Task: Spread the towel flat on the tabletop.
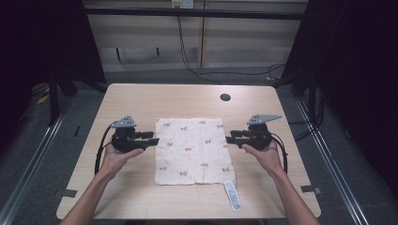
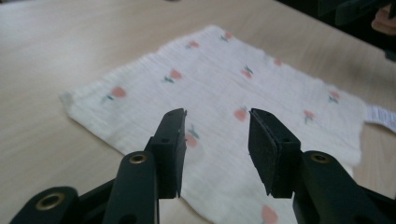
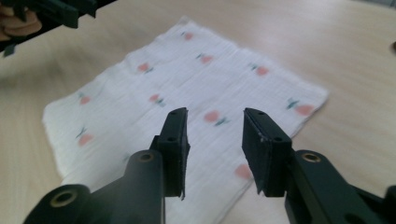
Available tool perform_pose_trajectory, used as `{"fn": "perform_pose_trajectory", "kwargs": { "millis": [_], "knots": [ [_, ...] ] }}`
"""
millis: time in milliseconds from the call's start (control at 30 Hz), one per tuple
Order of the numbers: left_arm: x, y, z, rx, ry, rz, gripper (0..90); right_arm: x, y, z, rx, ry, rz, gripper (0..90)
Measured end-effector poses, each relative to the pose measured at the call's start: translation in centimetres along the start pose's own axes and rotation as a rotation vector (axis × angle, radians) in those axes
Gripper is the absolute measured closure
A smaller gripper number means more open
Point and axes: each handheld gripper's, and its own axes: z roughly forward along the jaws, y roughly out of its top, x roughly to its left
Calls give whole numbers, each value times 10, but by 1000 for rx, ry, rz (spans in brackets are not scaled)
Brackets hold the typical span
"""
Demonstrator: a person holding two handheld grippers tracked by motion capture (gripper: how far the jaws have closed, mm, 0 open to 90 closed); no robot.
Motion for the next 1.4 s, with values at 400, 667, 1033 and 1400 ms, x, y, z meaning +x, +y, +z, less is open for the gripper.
{"fn": "perform_pose_trajectory", "kwargs": {
  "millis": [400,667,1033,1400],
  "knots": [
    [-25,-36,13,108,-76,-6,569,35,-39,15,179,45,-103,641],
    [-38,-45,32,203,-63,80,492,29,-53,38,249,27,-108,603],
    [-50,-52,33,233,-30,119,482,31,-58,30,288,10,-135,844],
    [-64,-58,28,239,-62,148,879,43,-69,14,307,47,-127,881]
  ]
}}
